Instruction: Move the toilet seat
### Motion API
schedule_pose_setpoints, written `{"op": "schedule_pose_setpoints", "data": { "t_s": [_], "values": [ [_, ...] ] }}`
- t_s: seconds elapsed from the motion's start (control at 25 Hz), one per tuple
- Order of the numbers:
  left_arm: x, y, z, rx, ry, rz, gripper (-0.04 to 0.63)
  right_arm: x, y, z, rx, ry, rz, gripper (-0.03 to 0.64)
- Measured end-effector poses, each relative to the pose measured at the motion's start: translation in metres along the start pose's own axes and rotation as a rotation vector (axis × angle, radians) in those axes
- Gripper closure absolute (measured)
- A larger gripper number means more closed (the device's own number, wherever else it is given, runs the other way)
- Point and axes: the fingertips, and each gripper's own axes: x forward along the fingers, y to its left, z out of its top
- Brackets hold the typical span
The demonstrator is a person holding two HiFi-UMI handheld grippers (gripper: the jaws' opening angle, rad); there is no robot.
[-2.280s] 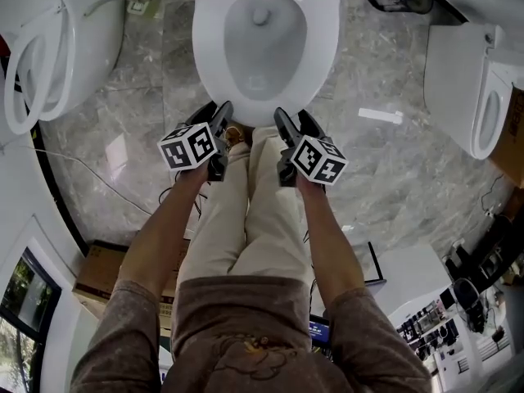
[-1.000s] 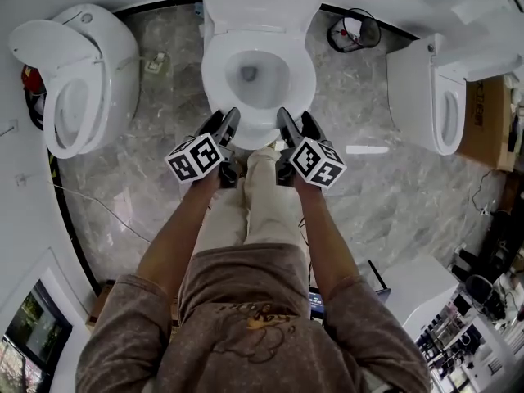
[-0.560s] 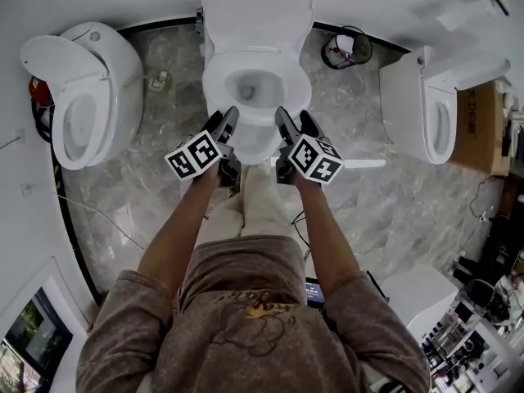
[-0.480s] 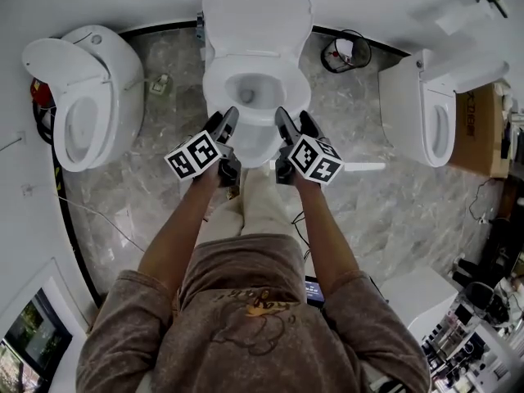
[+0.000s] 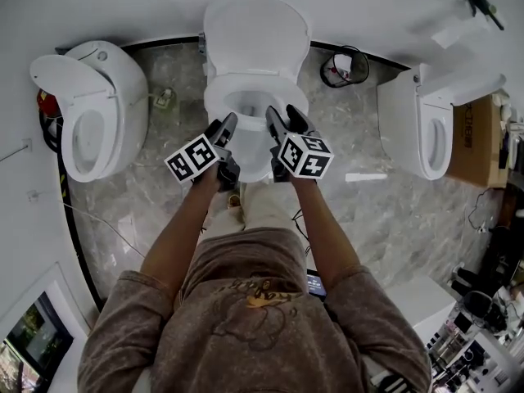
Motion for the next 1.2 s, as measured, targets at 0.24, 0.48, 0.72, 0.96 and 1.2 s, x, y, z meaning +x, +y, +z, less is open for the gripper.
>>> {"op": "schedule_pose_setpoints", "data": {
  "t_s": [0.24, 0.48, 0.72, 0.96, 1.2],
  "values": [
    [0.008, -0.008, 0.018, -0.022, -0.020, 0.029, 0.331, 0.013, 0.004, 0.020, -0.020, 0.009, -0.010, 0.411],
    [0.021, -0.018, 0.036, -0.043, -0.030, 0.033, 0.328, 0.024, 0.003, 0.043, -0.046, 0.004, 0.014, 0.416],
    [0.030, -0.023, 0.050, -0.056, -0.043, 0.045, 0.327, 0.015, -0.015, 0.051, -0.006, 0.021, 0.023, 0.383],
    [0.037, -0.026, 0.061, -0.068, -0.045, 0.060, 0.325, -0.001, -0.031, 0.054, 0.061, 0.018, 0.042, 0.390],
    [0.049, -0.034, 0.072, -0.078, -0.062, 0.064, 0.324, 0.005, -0.030, 0.057, 0.130, 0.053, 0.135, 0.366]
  ]
}}
